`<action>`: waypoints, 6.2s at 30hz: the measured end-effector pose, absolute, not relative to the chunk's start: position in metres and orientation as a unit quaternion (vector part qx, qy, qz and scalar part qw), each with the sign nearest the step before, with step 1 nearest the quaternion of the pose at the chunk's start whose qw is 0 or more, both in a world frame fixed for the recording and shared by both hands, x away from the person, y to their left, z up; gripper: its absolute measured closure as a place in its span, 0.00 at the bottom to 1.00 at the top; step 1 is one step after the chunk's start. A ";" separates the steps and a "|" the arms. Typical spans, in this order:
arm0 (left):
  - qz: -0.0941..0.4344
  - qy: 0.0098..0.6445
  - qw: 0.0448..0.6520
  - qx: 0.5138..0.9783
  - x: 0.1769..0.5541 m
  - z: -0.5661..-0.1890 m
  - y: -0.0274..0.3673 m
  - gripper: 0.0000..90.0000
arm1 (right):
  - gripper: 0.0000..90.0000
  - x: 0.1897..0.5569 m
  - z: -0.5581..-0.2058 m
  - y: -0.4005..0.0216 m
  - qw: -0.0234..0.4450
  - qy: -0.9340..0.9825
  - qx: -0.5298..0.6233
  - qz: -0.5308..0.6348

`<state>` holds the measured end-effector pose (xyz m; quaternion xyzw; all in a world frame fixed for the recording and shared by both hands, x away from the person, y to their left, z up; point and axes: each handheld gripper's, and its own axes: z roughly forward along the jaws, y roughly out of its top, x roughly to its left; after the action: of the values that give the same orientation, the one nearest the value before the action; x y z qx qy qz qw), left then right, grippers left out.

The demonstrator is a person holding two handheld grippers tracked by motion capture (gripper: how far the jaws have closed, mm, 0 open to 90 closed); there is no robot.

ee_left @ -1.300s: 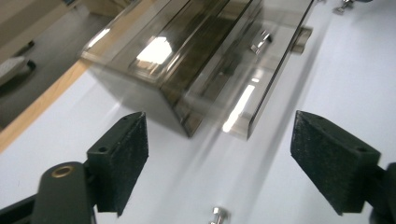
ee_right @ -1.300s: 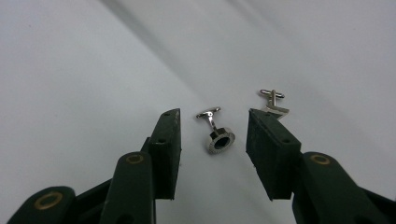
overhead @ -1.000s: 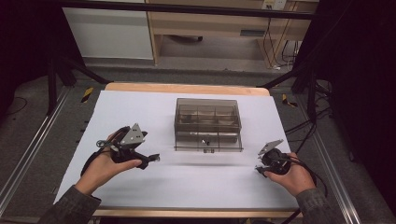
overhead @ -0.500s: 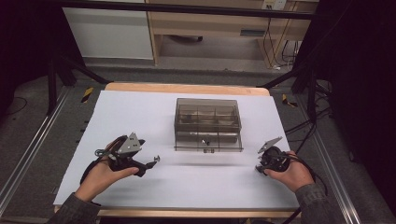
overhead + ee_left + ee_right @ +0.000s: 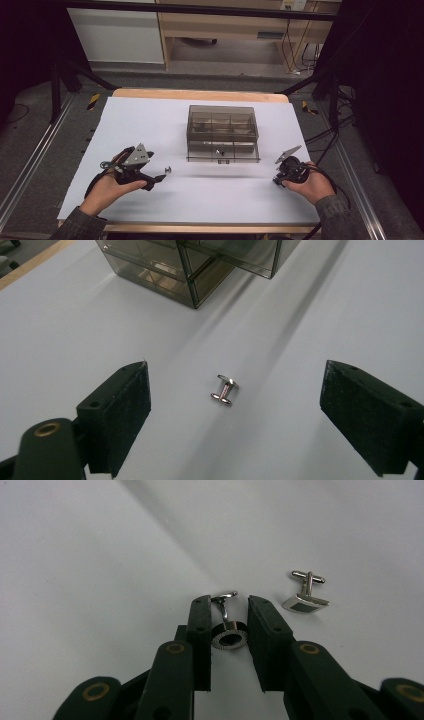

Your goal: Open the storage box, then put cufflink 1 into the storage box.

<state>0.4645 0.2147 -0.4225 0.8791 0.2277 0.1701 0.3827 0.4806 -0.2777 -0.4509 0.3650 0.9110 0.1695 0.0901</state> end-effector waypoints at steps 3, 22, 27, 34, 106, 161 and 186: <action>0.168 0.228 0.384 0.879 0.465 -0.423 0.215 0.14 | 0.81 0.480 -0.451 -0.278 0.089 0.909 0.370 0.170; 0.167 0.233 0.383 0.878 0.465 -0.425 0.219 0.14 | 0.81 0.476 -0.444 -0.282 0.096 0.897 0.382 0.202; 0.175 0.241 0.381 0.875 0.467 -0.429 0.220 0.14 | 0.81 0.474 -0.433 -0.285 0.106 0.885 0.390 0.230; 0.177 0.253 0.381 0.872 0.470 -0.437 0.223 0.12 | 0.81 0.474 -0.410 -0.284 0.134 0.875 0.384 0.263; 0.244 0.329 0.427 0.806 0.467 -0.462 0.255 0.08 | 0.81 0.513 -0.341 -0.163 0.174 0.867 0.317 0.343; 0.248 0.329 0.424 0.807 0.465 -0.463 0.253 0.08 | 0.81 0.524 -0.375 -0.130 0.147 0.886 0.324 0.298; 0.242 0.328 0.434 0.804 0.465 -0.451 0.250 0.09 | 0.87 0.513 -0.365 -0.130 0.152 0.875 0.333 0.317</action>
<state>0.4652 0.2500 -0.4515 0.8036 0.3279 0.2420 0.4338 0.5130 -0.1300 -0.3652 0.3326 0.8752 0.3166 0.1522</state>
